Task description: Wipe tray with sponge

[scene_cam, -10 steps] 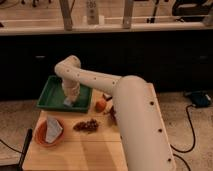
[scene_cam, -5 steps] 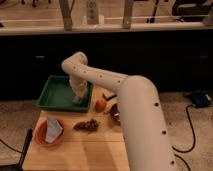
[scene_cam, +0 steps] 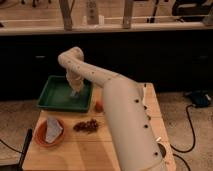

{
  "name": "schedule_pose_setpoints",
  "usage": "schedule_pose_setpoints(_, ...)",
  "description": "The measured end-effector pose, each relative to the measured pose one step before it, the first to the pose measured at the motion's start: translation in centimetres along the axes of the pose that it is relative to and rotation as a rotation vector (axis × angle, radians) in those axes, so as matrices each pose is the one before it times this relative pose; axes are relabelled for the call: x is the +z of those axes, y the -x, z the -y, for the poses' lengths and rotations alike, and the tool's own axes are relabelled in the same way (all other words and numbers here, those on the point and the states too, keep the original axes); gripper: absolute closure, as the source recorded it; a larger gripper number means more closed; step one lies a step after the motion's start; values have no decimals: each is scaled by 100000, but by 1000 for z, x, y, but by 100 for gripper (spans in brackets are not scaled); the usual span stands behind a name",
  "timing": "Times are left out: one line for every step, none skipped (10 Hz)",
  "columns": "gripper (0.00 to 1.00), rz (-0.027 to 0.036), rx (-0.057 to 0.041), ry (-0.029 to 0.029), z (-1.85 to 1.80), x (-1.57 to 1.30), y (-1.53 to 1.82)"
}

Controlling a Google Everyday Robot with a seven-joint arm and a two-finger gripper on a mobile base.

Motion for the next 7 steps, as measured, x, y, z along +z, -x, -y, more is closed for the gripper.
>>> schedule_pose_setpoints(97, 1046, -3053, 147, 558, 252, 767)
schedule_pose_setpoints(97, 1555, -3081, 349, 222, 235, 1311)
schedule_pose_setpoints(97, 1491, -1864, -42, 57, 301, 1300)
schedule_pose_setpoints(97, 1456, -1644, -519, 203, 282, 1061)
schedule_pose_setpoints(97, 1330, -1734, -541, 289, 167, 495)
schedule_pose_setpoints(97, 508, -477, -136, -2, 112, 61)
schedule_pose_setpoints(97, -33, 165, -50, -81, -39, -76)
